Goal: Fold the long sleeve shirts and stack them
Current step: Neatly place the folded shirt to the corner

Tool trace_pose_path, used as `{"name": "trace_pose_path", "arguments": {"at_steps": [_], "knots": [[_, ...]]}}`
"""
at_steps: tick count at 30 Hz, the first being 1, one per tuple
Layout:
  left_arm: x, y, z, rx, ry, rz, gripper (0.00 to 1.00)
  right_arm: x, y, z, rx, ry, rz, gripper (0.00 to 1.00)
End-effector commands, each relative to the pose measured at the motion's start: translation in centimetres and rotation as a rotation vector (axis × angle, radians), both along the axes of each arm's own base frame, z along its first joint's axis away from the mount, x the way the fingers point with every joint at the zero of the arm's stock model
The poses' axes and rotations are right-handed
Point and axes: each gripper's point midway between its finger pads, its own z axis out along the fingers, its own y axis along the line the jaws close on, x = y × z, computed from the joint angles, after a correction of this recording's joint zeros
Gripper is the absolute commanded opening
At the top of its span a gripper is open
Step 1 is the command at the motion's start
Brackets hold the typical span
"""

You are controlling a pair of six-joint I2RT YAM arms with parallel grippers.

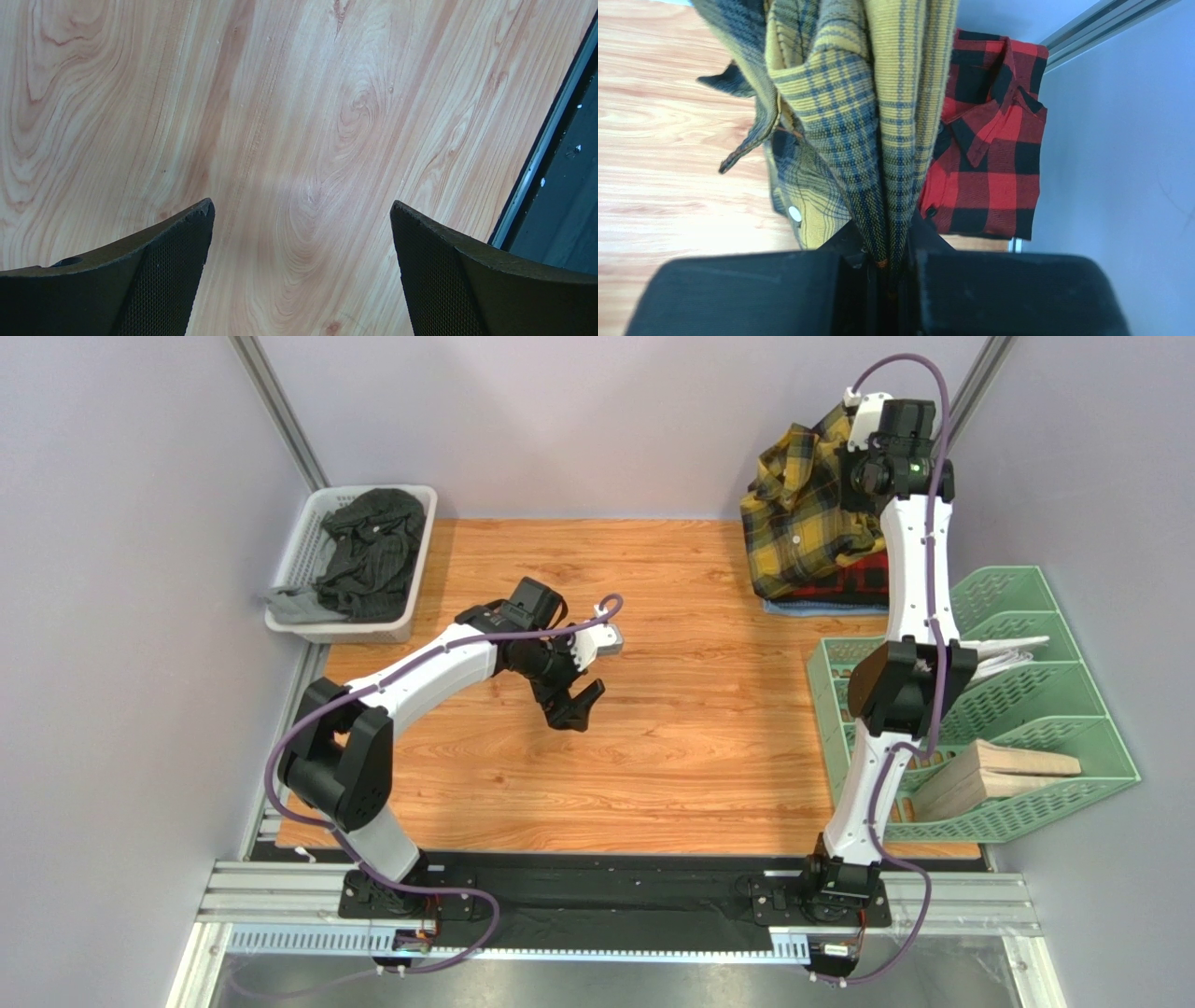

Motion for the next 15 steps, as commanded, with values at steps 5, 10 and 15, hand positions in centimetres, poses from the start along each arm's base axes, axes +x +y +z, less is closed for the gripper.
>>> {"name": "trace_pose_path", "arguments": {"at_steps": [5, 10, 15], "knots": [[0.3, 0.2, 0.5, -0.018, -0.003, -0.012, 0.99, 4.2, -4.4, 1.0, -0.146, -0.148, -0.033, 0.00], [0.5, 0.1, 0.3, -0.016, 0.006, -0.004, 0.99, 5.0, -8.1, 0.6, -0.225, -0.172, -0.126, 0.00], [0.9, -0.1, 0.4, -0.018, 0.013, 0.001, 0.99, 5.7, -11.1, -0.9, -0.280, -0.172, -0.140, 0.00]]}}
